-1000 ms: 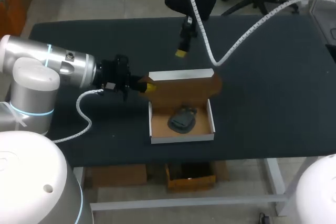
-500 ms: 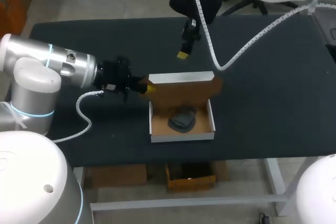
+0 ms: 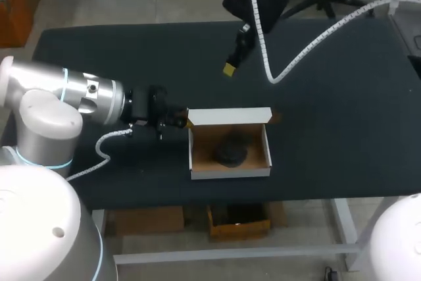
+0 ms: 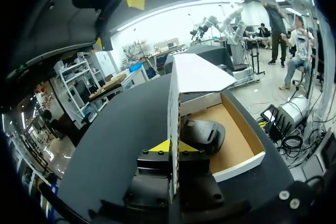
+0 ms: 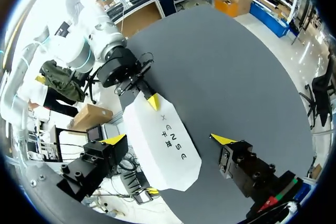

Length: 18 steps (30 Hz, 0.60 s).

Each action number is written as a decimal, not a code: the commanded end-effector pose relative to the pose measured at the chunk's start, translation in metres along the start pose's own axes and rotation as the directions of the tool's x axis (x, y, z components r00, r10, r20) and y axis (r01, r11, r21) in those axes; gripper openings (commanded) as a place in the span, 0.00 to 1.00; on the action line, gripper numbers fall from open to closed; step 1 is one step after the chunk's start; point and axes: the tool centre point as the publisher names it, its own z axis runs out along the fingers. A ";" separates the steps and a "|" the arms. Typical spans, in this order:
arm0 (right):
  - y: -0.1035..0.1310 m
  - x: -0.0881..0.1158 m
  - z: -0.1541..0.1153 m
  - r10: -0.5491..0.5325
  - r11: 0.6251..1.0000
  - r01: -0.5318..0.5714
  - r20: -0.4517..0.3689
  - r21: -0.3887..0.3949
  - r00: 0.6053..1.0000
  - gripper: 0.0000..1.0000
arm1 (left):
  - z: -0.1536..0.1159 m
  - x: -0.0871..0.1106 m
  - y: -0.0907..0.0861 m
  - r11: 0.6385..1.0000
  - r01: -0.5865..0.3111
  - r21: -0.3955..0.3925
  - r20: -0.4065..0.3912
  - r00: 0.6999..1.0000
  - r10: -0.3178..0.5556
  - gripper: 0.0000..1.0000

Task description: Assemble the packaging by folding the flat box into shape, placing the metal phone stand inside, and closing the box properly

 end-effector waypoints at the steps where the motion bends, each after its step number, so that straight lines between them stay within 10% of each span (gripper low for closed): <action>1: -0.002 -0.003 0.001 0.052 0.999 -0.052 -0.011 0.006 0.999 1.00 | 0.002 0.009 0.002 0.999 -0.043 -0.017 0.046 0.998 0.044 0.00; 18: -0.016 -0.004 0.008 0.153 0.986 -0.159 -0.101 -0.049 0.983 1.00 | 0.002 0.011 0.004 0.974 -0.205 -0.095 0.139 0.966 0.217 0.00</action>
